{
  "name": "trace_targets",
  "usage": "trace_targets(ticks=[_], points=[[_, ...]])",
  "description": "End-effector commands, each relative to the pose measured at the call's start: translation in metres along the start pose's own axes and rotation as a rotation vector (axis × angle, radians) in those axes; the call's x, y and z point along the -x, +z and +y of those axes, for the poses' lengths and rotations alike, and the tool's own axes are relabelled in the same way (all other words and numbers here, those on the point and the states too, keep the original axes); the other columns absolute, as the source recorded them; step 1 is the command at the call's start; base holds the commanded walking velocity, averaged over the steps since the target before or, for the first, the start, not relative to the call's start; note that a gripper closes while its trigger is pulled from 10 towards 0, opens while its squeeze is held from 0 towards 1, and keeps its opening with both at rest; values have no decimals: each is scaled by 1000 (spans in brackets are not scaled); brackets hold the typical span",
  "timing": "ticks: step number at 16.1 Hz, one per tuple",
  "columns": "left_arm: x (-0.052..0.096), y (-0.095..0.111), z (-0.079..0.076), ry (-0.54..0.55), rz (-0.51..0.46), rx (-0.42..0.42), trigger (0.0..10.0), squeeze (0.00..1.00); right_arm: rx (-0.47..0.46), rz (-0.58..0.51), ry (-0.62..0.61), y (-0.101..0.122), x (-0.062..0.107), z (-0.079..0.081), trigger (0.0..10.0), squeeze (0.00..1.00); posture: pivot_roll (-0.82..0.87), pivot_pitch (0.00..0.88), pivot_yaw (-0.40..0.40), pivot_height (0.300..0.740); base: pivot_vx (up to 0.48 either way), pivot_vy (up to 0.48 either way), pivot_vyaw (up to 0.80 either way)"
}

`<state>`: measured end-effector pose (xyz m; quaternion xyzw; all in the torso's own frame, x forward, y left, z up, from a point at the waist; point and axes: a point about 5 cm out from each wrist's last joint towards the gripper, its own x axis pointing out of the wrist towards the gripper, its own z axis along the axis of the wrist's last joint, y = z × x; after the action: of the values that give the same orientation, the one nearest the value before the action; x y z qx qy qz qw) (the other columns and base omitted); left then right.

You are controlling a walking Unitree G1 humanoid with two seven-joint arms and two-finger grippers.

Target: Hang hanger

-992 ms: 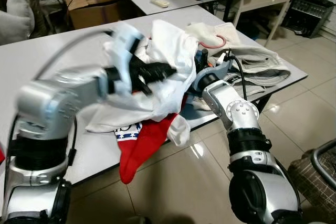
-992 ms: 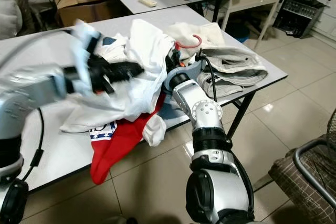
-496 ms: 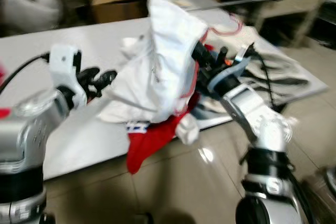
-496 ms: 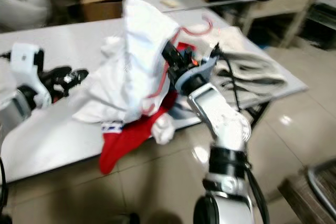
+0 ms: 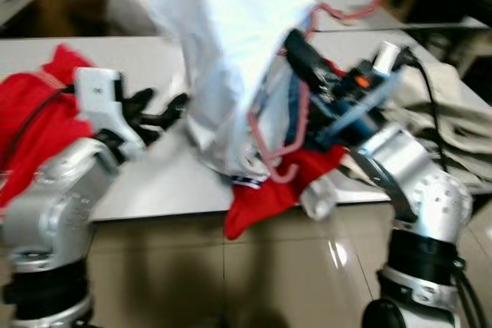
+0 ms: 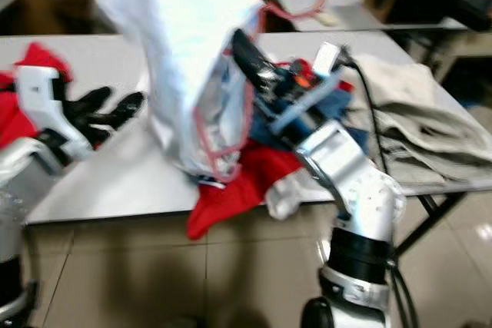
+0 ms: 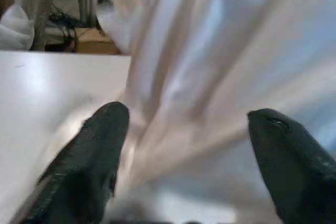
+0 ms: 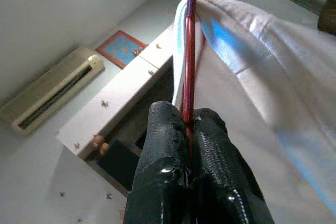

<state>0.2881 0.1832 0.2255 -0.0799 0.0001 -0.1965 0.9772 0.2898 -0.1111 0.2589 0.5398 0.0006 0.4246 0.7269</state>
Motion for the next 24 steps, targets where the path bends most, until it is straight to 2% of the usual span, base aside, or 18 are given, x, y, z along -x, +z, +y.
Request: trace_targets(ticks=[1,2,4,6,8,9,10,13,18,24], points=[[2,11,5,29,-61,-9,10000,1000,33,-3,90,3,-3,18,10000,0,-86,0,20,740,0,0,800],[4,14,7,32,-84,3,10000,1000,54,1,100,5,-2,22,10000,0,-86,0,20,740,0,0,800],[4,18,7,19,-102,-13,10000,1000,86,6,91,8,-1,23,10000,0,-81,0,23,740,0,0,800],[7,23,4,-10,-113,-48,10000,1000,145,7,105,15,3,31,10000,0,-75,0,12,740,0,0,800],[9,4,4,1,-5,-87,10000,1000,174,6,107,17,5,34,10000,0,-74,0,11,740,0,0,800],[9,-8,5,9,80,-139,10000,1000,185,9,105,17,5,35,10000,0,-72,0,11,740,0,0,800],[10,-17,4,11,121,-179,10000,1000,203,17,102,16,5,36,10000,0,-72,0,8,740,0,0,800],[14,-26,-5,-29,157,-208,10000,1000,221,33,95,14,7,38,10000,0,-75,0,-7,740,0,0,800],[11,-31,-13,-47,160,-223,10000,1000,235,37,79,15,6,41,10000,0,-84,0,-10,740,0,0,800],[9,-28,-13,-44,152,-237,10000,1000,247,105,45,0,8,36,10000,0,-84,0,1,740,0,0,800]])
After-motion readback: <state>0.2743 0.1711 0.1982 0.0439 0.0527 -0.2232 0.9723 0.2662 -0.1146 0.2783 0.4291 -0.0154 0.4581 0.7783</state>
